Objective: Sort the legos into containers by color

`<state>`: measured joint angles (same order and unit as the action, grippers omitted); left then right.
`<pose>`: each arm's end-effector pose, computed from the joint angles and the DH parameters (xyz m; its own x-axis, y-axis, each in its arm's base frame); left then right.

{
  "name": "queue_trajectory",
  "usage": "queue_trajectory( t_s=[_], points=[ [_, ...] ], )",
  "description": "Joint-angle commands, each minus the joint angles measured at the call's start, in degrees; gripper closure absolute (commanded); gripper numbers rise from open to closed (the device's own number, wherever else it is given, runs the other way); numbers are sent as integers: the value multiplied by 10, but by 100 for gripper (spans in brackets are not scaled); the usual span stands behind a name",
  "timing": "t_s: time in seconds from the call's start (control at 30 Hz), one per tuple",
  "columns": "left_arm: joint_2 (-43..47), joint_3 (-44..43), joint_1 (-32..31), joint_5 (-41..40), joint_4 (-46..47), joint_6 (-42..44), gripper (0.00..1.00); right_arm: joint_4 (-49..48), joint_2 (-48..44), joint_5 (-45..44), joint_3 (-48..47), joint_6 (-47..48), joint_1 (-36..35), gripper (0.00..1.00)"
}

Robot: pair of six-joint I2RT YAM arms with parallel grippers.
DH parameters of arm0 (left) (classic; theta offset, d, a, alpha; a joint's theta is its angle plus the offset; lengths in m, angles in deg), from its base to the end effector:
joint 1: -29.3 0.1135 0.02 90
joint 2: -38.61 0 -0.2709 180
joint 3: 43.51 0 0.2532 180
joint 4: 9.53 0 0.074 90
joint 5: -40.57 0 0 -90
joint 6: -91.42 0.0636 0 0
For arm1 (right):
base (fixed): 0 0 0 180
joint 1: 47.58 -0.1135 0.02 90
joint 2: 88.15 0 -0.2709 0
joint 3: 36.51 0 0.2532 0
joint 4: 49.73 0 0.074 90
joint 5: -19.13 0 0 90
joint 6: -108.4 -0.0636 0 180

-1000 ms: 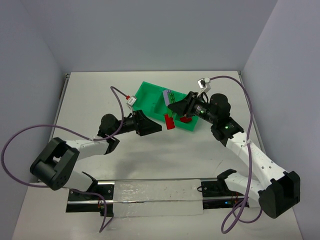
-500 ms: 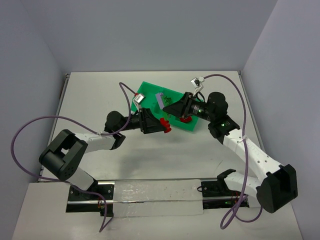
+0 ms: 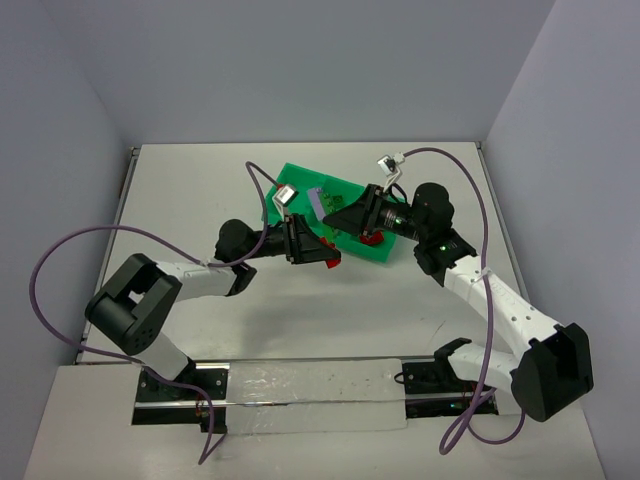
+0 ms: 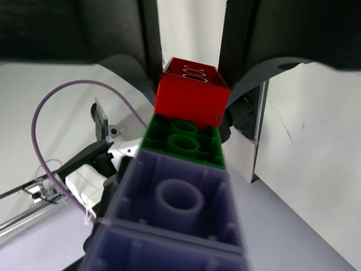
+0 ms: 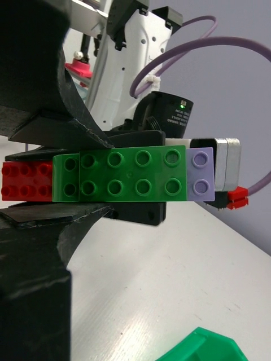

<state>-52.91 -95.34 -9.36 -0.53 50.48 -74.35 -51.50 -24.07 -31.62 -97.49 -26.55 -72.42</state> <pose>0.2282 -0.2440 0.2628 -0.8663 -0.1230 -0.4842 0.4994 -0.1926 -0.8447 0.2350 0.1531 0.3406 -0.6503 0.3019 -0.6972 -0.6216 0.3162 0.7167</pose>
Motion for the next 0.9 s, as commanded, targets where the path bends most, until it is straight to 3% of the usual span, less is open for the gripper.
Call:
queue_trajectory(
  t_s=[0.0,0.13,0.3,0.4,0.5,0.63,0.87],
  points=[
    [11,-13,-4,8,75,15,69,-31,-26,-18,3,-3,13,91],
    [29,-4,-4,4,44,34,100,-25,-48,-46,8,-9,39,93],
    [39,1,-4,4,15,56,100,4,-83,-103,10,0,69,94],
    [40,-12,-4,-5,-26,72,100,85,-118,-192,6,44,80,94],
    [33,-70,-9,-30,-206,144,100,152,-175,-302,8,98,82,93],
    [-31,-215,-27,-128,-454,223,100,229,-241,-434,21,138,91,92],
    [-194,-462,-51,-246,-719,290,100,295,-314,-498,21,172,95,89]
  ],
)
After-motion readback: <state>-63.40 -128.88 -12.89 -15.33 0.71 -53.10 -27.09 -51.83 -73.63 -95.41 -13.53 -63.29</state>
